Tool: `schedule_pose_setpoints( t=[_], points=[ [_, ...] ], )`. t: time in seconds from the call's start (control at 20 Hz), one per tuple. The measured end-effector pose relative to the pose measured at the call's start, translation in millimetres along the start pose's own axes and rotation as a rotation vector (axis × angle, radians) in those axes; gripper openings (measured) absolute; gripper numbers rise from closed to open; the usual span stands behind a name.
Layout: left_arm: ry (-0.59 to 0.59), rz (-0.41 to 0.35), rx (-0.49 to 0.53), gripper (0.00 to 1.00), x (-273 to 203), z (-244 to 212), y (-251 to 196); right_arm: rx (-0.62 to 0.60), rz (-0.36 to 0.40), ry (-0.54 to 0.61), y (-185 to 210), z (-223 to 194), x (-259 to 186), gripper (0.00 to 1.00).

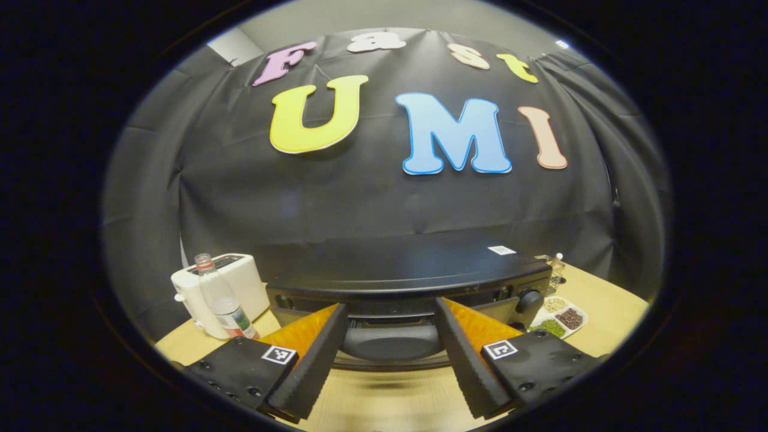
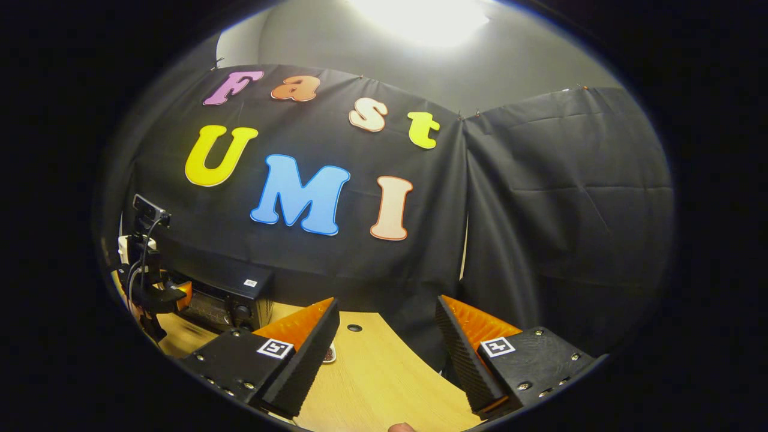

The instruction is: Open the electric oven with the left hand, put the food in, and close the electric oven.

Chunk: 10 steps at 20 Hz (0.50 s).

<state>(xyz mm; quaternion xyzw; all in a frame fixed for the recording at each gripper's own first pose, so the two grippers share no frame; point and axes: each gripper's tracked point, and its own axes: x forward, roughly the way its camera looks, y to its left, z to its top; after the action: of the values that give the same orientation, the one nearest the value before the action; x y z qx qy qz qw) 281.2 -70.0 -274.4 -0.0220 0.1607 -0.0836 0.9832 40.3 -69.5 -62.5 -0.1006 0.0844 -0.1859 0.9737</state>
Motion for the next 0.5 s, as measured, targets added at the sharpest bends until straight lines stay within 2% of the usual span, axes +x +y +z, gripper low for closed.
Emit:
schedule_pose_setpoints(
  t=[0.25, 0.5],
  points=[
    [0.048, 0.022, 0.008, 0.98, -31, -24, -1, 0.028, 0.040, 0.020, -1, -11, 1, 0.98],
    [0.105, 0.042, 0.025, 1.00, -57, -54, -4, 0.043, 0.078, 0.026, -5, -17, 2, 0.98]
  ],
)
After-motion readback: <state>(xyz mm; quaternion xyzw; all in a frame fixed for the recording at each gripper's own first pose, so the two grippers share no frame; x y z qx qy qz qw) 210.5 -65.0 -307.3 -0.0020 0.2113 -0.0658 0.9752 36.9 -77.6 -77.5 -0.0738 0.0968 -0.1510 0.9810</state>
